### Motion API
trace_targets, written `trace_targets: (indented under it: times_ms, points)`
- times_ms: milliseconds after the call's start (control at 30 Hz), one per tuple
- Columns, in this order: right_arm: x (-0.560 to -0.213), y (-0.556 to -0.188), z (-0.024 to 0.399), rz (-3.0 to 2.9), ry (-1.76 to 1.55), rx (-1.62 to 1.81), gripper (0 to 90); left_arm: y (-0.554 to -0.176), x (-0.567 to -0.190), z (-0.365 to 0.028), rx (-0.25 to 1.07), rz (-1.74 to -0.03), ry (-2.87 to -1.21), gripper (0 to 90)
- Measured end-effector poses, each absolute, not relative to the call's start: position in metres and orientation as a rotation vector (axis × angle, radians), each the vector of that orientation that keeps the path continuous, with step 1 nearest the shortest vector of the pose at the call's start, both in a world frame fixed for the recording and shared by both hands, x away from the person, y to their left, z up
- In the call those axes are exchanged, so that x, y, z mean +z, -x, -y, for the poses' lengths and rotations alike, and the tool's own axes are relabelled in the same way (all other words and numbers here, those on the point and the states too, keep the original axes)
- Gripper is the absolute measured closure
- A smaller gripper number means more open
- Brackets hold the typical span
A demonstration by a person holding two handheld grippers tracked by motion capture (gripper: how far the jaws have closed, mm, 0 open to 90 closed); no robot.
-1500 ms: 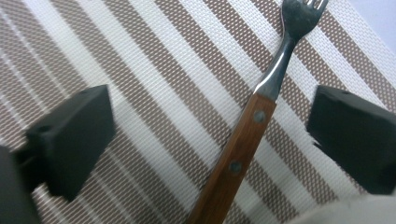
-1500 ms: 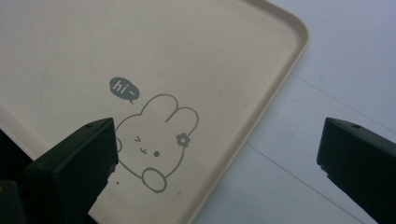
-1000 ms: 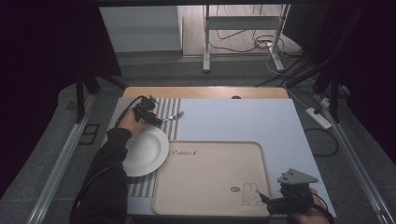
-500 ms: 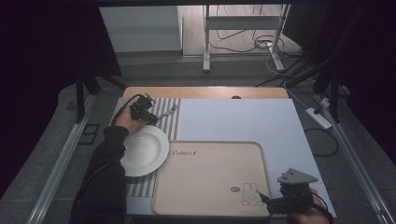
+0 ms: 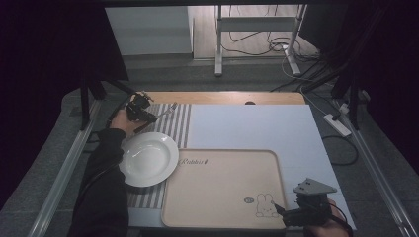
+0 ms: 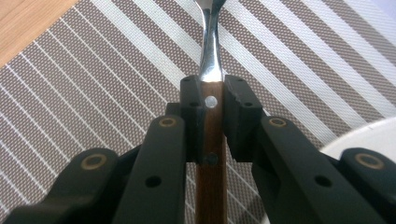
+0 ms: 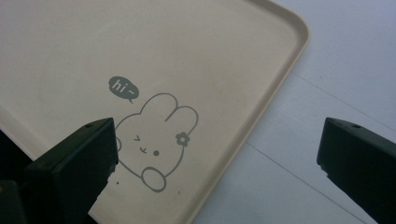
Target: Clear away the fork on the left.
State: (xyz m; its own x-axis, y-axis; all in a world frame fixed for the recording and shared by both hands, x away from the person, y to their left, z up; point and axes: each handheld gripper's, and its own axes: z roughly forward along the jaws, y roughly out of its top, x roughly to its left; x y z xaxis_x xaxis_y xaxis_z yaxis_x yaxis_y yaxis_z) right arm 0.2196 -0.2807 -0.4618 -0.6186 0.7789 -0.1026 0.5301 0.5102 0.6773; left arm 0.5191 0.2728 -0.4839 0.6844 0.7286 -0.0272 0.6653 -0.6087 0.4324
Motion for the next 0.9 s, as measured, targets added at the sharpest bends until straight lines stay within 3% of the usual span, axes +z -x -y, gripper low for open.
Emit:
trace_targets:
  times_ms: [433, 900]
  points:
    - [-0.462, -0.219, 0.280, -2.359, -1.076, 0.850, 0.0, -0.491, -0.466, -0.279, 0.167, -1.075, -2.441, 78.2]
    - [-0.462, -0.220, 0.280, -2.361, -1.072, 0.846, 0.0, -0.459, -0.471, -0.276, 0.130, -1.079, -2.425, 78.2]
